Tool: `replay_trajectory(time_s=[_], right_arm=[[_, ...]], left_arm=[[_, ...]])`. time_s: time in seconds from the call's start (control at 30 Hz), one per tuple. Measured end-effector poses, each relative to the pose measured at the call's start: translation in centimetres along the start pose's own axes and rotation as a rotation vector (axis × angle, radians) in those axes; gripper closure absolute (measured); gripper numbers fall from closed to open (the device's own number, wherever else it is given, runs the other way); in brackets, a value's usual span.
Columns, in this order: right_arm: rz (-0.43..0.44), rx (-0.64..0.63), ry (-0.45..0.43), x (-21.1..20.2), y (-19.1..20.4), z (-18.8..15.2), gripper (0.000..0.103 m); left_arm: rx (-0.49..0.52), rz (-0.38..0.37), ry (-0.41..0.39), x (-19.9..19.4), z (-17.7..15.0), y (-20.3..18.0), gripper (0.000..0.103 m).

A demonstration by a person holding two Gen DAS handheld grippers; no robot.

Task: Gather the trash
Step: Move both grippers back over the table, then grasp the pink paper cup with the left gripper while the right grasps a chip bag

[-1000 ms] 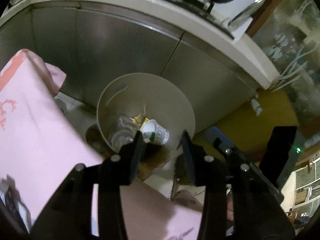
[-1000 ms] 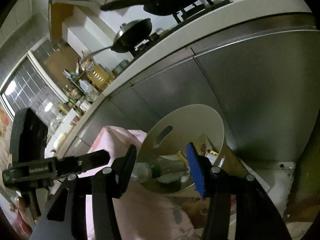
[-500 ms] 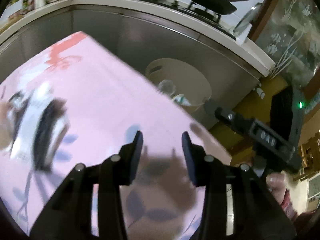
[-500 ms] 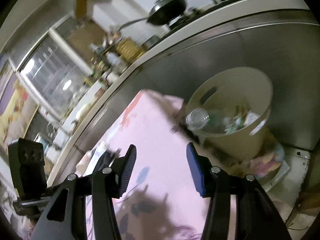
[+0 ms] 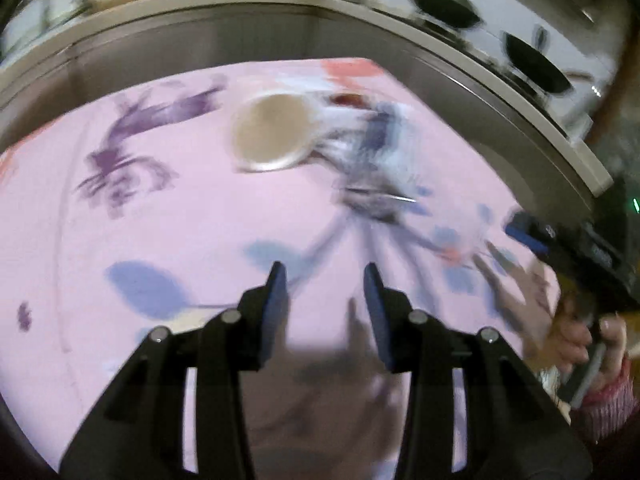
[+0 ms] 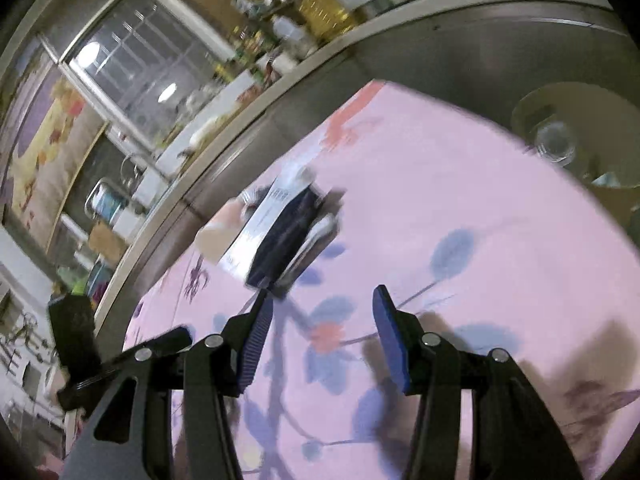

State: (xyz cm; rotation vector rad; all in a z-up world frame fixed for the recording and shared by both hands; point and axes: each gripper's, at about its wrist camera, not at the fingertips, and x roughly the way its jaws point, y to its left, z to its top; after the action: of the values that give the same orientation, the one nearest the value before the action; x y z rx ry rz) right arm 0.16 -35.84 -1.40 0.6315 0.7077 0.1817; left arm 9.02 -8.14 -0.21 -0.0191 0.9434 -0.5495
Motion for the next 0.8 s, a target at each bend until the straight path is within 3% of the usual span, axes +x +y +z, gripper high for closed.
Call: replay_trajectory(time_s=[0.23,0.5,0.67,0.8], right_arm=[[-0.002,-0.043,0.040,2.6,2.8,0.5,0.053],[-0.021,-0.071,-0.021,4.6,3.7,7.0,0.053],[-0.022,-0.304,0.044,7.6,8.0,9.8,0.055],[-0.114,-0.539,0.124,10.8,11.1,9.6,0.064]], left_arm=[[-0.043,0.059,-0.064,0.9,3.2,4.3,0.065],[0.049,0.083,-0.072,5.2,7.7,2.8,0.065],[0.038,0.103,-0.072,6.7,8.8,3.3,0.065],[0.035,0.100,-0.084,7.1,9.2,3.5,0.065]])
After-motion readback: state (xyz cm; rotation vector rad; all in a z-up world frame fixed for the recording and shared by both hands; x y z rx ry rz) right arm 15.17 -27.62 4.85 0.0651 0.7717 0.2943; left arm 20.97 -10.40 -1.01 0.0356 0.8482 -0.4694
